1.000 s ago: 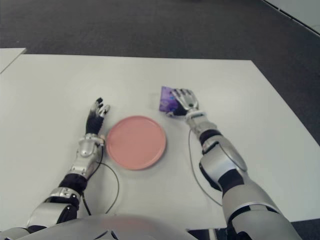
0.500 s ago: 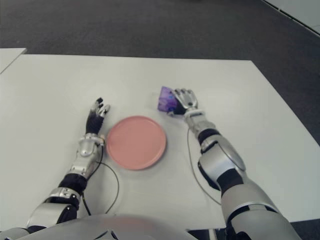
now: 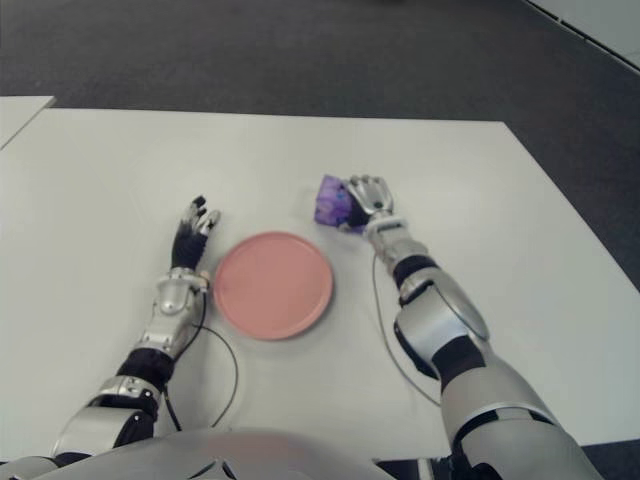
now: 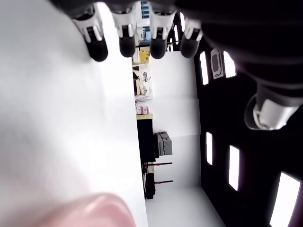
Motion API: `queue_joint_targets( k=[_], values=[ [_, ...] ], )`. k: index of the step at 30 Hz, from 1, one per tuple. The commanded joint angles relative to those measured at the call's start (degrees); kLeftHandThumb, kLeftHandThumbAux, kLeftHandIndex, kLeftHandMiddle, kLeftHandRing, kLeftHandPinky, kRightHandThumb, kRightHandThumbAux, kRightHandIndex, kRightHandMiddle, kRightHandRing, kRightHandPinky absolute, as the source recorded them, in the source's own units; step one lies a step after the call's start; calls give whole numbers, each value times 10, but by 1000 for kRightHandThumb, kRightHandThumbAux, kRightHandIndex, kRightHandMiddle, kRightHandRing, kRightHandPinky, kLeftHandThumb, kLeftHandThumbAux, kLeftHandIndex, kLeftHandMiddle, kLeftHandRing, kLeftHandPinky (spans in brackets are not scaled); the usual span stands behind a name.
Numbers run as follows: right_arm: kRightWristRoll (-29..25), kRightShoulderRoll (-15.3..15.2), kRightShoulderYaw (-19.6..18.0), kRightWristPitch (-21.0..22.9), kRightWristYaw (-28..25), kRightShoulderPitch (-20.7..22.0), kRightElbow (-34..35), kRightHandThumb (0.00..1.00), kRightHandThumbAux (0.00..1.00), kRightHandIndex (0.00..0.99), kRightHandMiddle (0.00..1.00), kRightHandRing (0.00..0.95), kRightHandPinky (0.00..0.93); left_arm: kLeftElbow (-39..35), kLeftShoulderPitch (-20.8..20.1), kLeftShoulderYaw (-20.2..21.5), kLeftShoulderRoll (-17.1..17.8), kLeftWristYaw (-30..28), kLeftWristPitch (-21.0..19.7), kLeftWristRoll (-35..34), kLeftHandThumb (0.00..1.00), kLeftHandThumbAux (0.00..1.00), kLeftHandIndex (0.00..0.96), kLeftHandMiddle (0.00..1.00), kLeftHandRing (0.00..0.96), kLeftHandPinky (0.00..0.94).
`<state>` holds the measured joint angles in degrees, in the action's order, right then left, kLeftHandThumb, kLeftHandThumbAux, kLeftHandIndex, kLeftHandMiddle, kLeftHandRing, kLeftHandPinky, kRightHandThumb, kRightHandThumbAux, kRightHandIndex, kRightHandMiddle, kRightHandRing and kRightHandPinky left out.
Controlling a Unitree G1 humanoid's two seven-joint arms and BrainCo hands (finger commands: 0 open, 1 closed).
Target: Put the tissue paper into the plate.
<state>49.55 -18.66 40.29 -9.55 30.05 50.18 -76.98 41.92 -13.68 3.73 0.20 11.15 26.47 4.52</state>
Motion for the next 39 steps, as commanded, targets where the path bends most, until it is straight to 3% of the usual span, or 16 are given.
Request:
queue_joint_targets(
  k=[1, 7, 23, 39],
  values=[
    [10, 22, 17, 0, -54, -54, -22, 835, 681, 478, 425, 417, 433, 20, 13, 1, 1, 5, -5, 1, 0, 422, 0, 0, 0, 0],
    [-16, 28, -8, 0, -77, -53, -19, 933, 663, 426, 468, 479, 529, 24, 11, 2, 0, 4, -7, 0, 0, 415, 0, 0, 0, 0],
    [-52, 38, -45, -5, -56, -64, -14, 950, 661, 371, 514, 564, 766, 37, 1, 4, -1, 9, -10, -1, 0, 407, 0, 0, 0, 0],
    [-65, 42, -63, -22, -14, -73, -10, 950, 661, 372, 502, 532, 837, 31, 5, 1, -1, 8, -10, 2, 0, 399, 0, 0, 0, 0]
  ],
)
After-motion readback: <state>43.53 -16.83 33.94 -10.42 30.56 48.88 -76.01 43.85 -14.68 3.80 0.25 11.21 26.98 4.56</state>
